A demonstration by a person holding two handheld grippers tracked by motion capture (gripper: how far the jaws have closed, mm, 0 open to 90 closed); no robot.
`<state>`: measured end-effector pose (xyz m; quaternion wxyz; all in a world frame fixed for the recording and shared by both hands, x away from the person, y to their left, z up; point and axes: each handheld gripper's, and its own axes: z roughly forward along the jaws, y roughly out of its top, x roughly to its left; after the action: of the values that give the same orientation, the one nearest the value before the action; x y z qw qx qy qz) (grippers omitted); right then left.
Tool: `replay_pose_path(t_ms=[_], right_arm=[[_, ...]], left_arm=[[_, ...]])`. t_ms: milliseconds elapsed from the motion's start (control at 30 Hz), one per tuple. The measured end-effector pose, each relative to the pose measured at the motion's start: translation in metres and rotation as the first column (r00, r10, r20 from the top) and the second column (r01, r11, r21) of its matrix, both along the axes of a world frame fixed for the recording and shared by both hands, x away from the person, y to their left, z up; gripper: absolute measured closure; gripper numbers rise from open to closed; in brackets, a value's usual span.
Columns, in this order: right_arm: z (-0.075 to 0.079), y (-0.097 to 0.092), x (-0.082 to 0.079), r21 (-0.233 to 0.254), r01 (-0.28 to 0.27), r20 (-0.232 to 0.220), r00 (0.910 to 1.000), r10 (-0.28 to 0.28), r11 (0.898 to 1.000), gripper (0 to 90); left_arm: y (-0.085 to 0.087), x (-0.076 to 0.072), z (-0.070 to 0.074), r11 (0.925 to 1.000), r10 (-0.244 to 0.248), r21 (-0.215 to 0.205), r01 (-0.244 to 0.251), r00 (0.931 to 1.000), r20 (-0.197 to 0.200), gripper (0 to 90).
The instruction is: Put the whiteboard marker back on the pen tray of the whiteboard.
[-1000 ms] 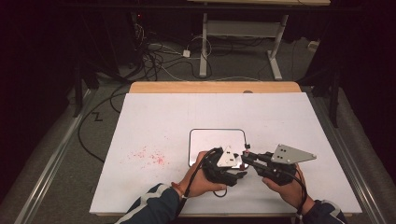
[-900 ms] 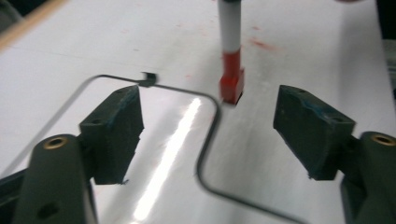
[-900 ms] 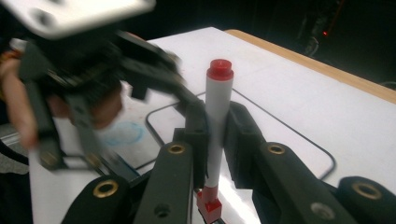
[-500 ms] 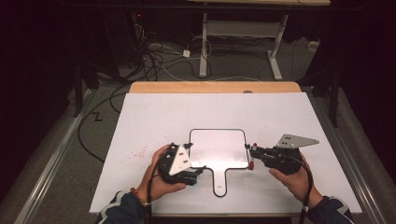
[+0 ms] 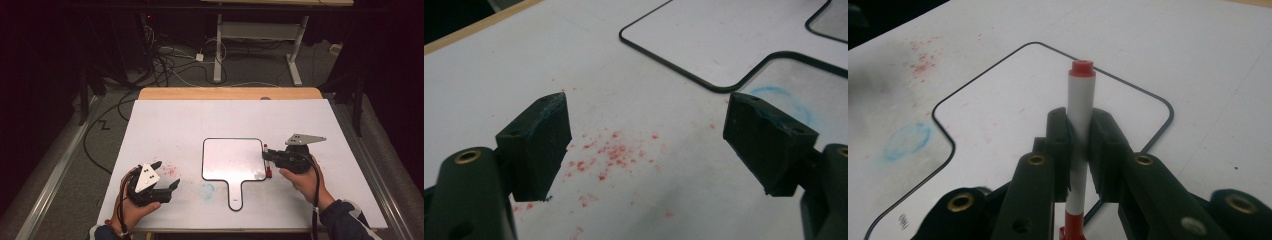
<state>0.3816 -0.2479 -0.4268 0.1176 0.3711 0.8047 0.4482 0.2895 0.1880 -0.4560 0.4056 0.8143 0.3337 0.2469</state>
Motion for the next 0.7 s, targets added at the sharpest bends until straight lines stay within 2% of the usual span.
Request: replay_pose_path(t_ms=[133, 333, 467, 600, 667, 700], right_arm=[[-0.009, 0.002, 0.015, 0.041, 0.038, -0.035, 0.9987, -0.036, 0.998, 80.8], [-0.025, 0.005, 0.034, 0.043, 0.103, -0.069, 0.9926, -0.100, 0.994, 79.0], [-0.034, 0.005, 0.041, 0.030, 0.132, -0.087, 0.9878, -0.129, 0.991, 77.4], [-0.040, 0.007, 0.043, -0.013, 0.159, -0.083, 0.9837, -0.160, 0.987, 74.4], [-0.042, 0.008, 0.043, -0.072, 0.181, -0.045, 0.9818, -0.184, 0.981, 74.1], [-0.043, 0.009, 0.042, -0.087, 0.187, -0.042, 0.9808, -0.191, 0.979, 72.6]], left_arm=[[-0.004, 0.003, -0.003, 0.9997, 0.001, 0.023, 0.000, 0.9998, -0.021, 18.4], [-0.007, 0.005, -0.005, 0.9992, -0.015, 0.037, 0.017, 0.9990, -0.042, 18.4], [-0.009, 0.005, -0.006, 0.9982, -0.028, 0.051, 0.031, 0.9982, -0.052, 18.5], [-0.010, 0.004, -0.006, 0.9977, -0.031, 0.058, 0.035, 0.9979, -0.056, 18.4], [-0.010, 0.004, -0.007, 0.9968, -0.029, 0.073, 0.033, 0.9978, -0.060, 18.4], [-0.011, 0.004, -0.007, 0.9964, -0.031, 0.077, 0.035, 0.9976, -0.062, 18.4]])
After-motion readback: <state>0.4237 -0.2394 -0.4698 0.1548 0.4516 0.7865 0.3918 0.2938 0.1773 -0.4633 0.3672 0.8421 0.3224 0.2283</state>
